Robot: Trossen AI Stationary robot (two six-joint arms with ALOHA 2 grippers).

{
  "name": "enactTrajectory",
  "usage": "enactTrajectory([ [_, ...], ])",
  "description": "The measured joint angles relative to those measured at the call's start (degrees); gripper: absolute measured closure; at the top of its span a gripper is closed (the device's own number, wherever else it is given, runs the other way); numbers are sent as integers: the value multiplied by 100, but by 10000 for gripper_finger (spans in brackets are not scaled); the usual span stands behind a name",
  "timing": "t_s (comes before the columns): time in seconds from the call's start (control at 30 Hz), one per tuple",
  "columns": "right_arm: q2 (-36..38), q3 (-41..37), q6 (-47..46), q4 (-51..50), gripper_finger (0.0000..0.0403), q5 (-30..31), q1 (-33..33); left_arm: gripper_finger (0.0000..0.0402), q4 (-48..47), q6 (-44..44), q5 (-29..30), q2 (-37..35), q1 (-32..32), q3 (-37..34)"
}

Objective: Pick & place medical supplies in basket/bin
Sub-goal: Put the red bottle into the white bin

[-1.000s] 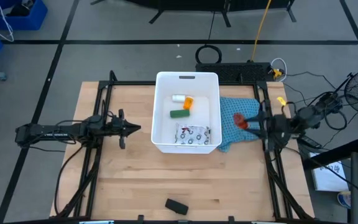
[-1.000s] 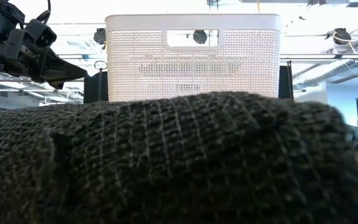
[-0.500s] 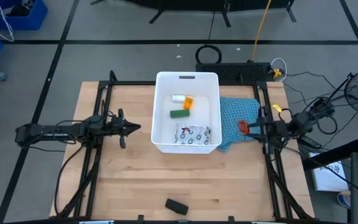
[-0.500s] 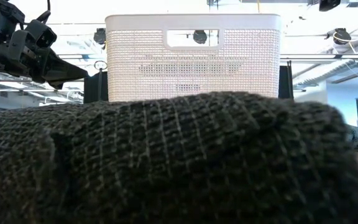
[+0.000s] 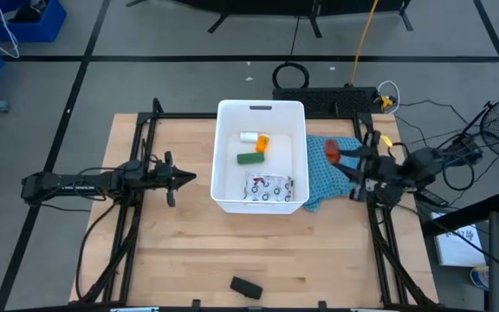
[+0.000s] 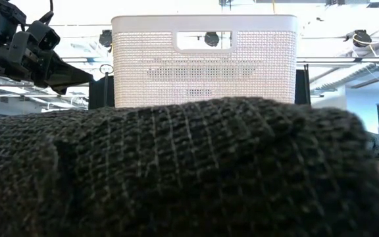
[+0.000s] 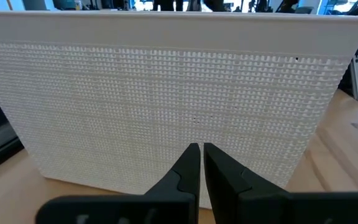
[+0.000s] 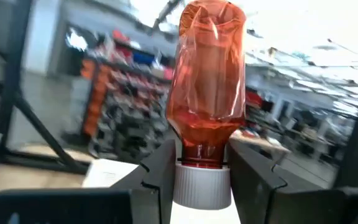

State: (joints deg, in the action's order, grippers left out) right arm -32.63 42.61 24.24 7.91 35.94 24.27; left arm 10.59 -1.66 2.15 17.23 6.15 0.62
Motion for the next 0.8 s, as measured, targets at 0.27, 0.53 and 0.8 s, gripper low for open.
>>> enactTrajectory([
  [0.27,-2283,2585,-670,-2743,293,-780,-1689,376,0,26,96,0,1,0],
  [0.53,-3968,4271,-816,-4132,293,-2672,-3589,376,-6,3,91,0,-1,0],
  [0.8,-5201,4891,-473,-5335,293,-3312,-4799,376,-209,-6,88,0,-1,0],
])
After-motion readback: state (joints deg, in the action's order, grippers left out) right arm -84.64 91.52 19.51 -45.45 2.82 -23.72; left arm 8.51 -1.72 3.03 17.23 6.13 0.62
